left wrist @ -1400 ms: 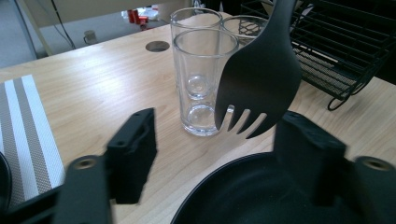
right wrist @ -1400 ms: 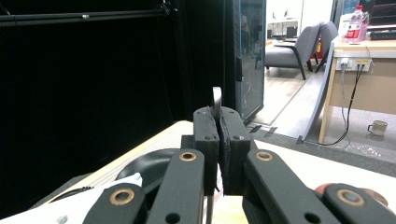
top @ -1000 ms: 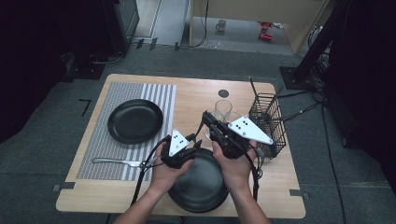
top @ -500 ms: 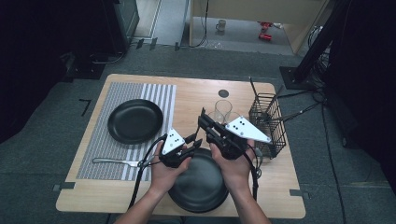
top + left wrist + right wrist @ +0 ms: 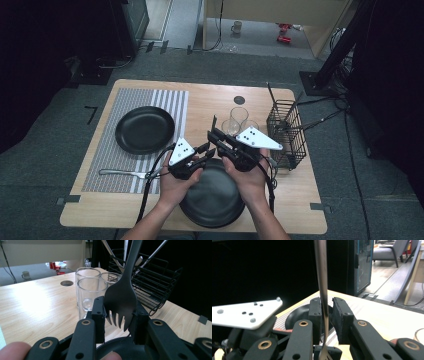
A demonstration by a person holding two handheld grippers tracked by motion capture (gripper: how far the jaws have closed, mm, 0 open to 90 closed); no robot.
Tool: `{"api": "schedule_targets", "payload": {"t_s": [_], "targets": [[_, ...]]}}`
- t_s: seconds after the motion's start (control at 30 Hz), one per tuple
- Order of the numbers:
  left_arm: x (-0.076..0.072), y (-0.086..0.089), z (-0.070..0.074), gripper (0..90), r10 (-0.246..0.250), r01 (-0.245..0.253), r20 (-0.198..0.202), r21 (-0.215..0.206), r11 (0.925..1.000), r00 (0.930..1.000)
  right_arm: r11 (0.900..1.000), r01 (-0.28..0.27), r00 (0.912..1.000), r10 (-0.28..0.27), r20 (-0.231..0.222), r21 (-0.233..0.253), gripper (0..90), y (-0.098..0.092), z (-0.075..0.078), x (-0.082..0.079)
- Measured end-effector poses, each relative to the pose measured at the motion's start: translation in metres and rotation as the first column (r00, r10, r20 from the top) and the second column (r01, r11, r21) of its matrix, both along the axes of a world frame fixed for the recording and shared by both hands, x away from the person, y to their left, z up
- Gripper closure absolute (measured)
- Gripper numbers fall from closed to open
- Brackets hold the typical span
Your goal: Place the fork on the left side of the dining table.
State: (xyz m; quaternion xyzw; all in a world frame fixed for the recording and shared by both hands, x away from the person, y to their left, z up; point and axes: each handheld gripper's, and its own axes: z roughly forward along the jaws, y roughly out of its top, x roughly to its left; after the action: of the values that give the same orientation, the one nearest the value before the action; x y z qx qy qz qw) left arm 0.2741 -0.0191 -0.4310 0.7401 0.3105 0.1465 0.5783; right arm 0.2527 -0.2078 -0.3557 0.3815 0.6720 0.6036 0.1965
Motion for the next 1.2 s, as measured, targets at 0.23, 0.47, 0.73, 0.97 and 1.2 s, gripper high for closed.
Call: {"api": "schedule_targets", "payload": {"t_s": [0.23, 0.47, 0.73, 0.97, 1.2], "targets": [[0.000, 0.000, -0.003, 71.7, -0.022, 0.022, -0.004, -0.001, 0.9998, 0.9998, 0.996, -0.079, 0.9968, 0.079, 0.011, 0.028, 83.3, -0.004, -0.008, 0.006], [0.001, -0.005, -0.006, 69.9, 0.000, 0.000, -0.023, 0.037, 0.9993, 0.9997, 1.000, 0.022, 0.9998, -0.022, 0.002, -0.001, 87.4, -0.003, -0.011, 0.005], [-0.006, -0.010, -0.010, 59.0, 0.045, -0.046, 0.015, 0.079, 0.9959, 0.9989, 0.993, 0.120, 0.9920, -0.120, 0.039, -0.002, 88.6, -0.006, -0.011, 0.004], [-0.017, -0.011, -0.005, 63.8, 0.084, -0.089, 0.097, 0.041, 0.9952, 0.9917, 0.989, 0.151, 0.9882, -0.151, 0.026, 0.003, 88.6, -0.006, -0.013, 0.004], [-0.015, -0.021, -0.007, 63.6, 0.136, -0.144, 0.092, 0.086, 0.9858, 0.9864, 0.985, 0.171, 0.9852, -0.171, 0.013, 0.036, 88.5, -0.004, -0.015, 0.003]]}}
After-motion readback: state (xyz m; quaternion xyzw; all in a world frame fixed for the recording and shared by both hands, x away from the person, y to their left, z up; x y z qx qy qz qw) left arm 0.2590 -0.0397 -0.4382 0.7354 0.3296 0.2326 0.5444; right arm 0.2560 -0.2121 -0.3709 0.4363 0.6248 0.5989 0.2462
